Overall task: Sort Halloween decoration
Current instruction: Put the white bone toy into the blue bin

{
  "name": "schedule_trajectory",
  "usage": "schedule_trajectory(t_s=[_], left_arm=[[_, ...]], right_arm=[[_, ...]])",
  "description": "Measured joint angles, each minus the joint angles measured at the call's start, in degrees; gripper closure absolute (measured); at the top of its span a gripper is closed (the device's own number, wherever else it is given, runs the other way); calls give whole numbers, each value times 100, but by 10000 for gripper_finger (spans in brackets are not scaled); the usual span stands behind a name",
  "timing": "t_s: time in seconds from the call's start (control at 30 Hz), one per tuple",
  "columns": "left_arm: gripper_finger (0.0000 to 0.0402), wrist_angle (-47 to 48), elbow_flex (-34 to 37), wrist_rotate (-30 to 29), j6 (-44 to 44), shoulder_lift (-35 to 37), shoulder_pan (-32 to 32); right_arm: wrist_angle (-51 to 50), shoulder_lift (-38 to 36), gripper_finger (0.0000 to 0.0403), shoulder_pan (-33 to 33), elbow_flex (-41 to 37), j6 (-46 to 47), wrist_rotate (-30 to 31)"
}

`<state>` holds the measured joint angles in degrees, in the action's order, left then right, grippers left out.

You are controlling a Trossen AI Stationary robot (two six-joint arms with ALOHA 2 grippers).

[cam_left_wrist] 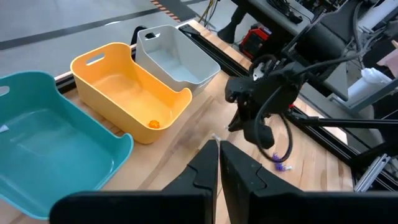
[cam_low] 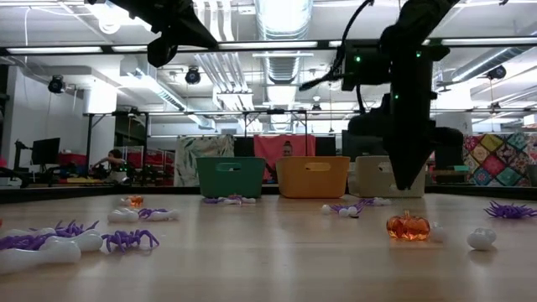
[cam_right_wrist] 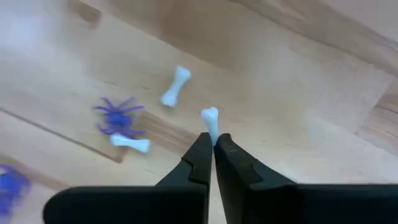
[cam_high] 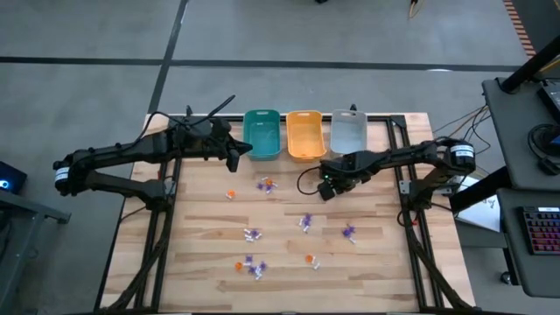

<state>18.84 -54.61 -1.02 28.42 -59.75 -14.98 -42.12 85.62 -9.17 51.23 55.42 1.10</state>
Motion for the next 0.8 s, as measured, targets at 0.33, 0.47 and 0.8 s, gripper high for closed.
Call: schedule_trajectory(t_s=[0.33,0.47,0.8], left_arm=[[402,-15,0,-2,0,0,0],[402,-124,0,-3,-2,0,0],[402,-672,-2,-2,8,39,-1]], right_arm=[[204,-575,394,-2,303,-261,4],[739,-584,394,-43,553,-578,2],[1972,131,394,-644,1737,-1678,-376]])
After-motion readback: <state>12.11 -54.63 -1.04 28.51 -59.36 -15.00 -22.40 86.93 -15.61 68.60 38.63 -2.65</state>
